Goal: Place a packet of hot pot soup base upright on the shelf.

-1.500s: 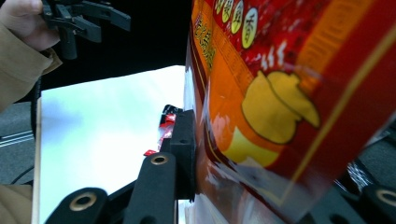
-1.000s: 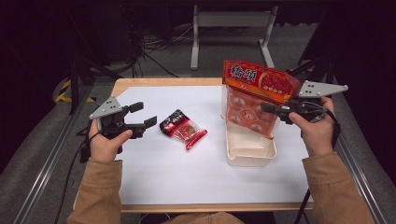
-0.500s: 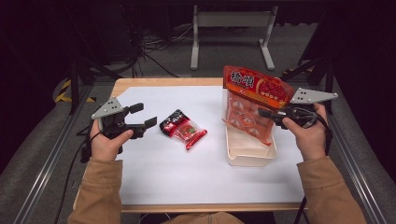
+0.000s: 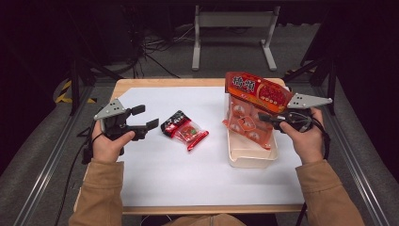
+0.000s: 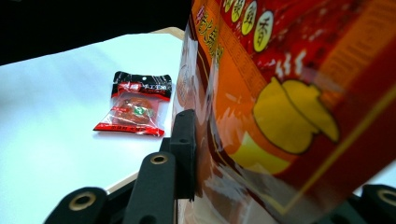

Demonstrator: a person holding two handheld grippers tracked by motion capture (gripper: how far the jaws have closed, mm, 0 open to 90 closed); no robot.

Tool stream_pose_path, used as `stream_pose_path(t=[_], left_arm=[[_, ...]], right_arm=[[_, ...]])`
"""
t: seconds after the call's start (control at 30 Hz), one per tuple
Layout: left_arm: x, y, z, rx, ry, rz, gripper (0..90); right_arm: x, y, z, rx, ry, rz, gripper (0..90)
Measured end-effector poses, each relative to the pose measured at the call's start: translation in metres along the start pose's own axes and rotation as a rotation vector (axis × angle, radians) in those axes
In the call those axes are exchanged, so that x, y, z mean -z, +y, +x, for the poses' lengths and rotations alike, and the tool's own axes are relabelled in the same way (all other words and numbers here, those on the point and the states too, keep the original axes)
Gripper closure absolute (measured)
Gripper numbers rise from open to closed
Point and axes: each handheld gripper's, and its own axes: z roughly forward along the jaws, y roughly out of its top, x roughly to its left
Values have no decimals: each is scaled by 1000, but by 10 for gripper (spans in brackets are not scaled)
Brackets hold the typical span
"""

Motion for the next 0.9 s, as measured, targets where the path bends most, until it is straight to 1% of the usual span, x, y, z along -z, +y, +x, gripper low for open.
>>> stream_pose_path(t=[0.07,0.17,0.27,0.33,0.37,0.43,0.5,0.53,0.57,0.6,0.67,0.77,0.9], left_arm=[[0,0,1,-1,-2,8,215],[-1,-1,1,1,-3,7,215],[-2,-2,2,-3,-2,11,215],[-3,-2,1,2,-4,13,215],[-4,-2,2,-4,-4,16,215],[-4,-2,1,0,-7,22,215],[-5,-2,1,0,-6,22,215],[-5,-3,1,0,-6,23,215],[-5,-3,1,-1,-6,23,215],[-5,-3,1,0,-6,22,215],[-5,-3,2,-1,-6,19,215],[-3,-3,2,-2,-5,19,215],[-3,-3,2,1,-5,14,215]], right_arm=[[0,-1,0,0,-1,-1,702],[-1,-5,0,2,-5,-2,702],[-1,-11,-1,-13,-10,-11,702],[-1,-13,-1,-17,-12,-14,702],[-1,-14,-1,-15,-15,-14,702],[-1,-15,1,-10,-30,-8,701],[-1,-15,2,-11,-33,-8,701],[0,-16,4,-5,-49,-6,701],[0,-16,4,-5,-49,-6,701],[0,-15,6,-5,-69,1,701],[1,-14,9,-6,-86,3,701],[4,-11,11,-6,-94,2,701],[6,-6,18,0,-131,18,701]])
